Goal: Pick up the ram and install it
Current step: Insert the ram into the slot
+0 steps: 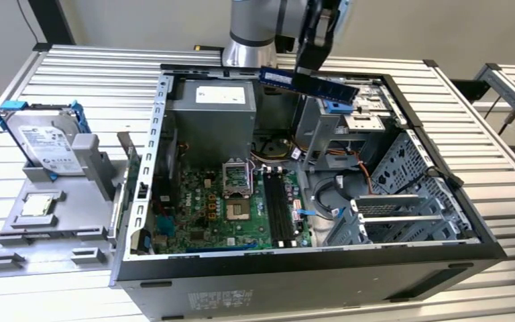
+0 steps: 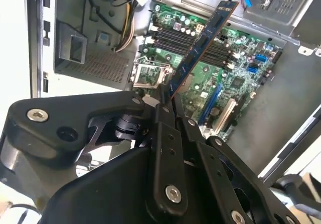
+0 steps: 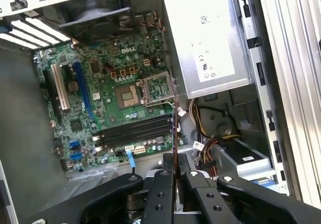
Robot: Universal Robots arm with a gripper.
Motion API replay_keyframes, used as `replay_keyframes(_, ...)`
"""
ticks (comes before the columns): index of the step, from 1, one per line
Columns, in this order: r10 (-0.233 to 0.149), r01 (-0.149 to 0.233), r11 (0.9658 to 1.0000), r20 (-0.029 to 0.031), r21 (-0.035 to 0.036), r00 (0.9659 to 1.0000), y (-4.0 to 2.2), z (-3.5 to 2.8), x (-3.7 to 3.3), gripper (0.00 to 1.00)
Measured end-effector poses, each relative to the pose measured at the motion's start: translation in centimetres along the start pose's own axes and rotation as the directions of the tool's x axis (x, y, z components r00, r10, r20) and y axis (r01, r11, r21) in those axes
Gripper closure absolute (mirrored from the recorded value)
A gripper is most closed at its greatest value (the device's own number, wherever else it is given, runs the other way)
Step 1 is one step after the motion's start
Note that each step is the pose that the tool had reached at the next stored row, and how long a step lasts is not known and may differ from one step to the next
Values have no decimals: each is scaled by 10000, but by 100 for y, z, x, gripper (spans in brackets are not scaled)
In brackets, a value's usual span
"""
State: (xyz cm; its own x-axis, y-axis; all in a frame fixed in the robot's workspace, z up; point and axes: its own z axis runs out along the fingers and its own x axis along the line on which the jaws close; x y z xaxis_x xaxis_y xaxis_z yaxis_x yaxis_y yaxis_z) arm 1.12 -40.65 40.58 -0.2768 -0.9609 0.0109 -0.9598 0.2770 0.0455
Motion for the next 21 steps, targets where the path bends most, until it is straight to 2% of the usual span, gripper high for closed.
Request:
replay_keyframes(6,384,-384,9993,18,-5,9993,0,0,0,100)
replay_keyframes(21,672,-672,9977,30,-8,9977,0,0,0,100)
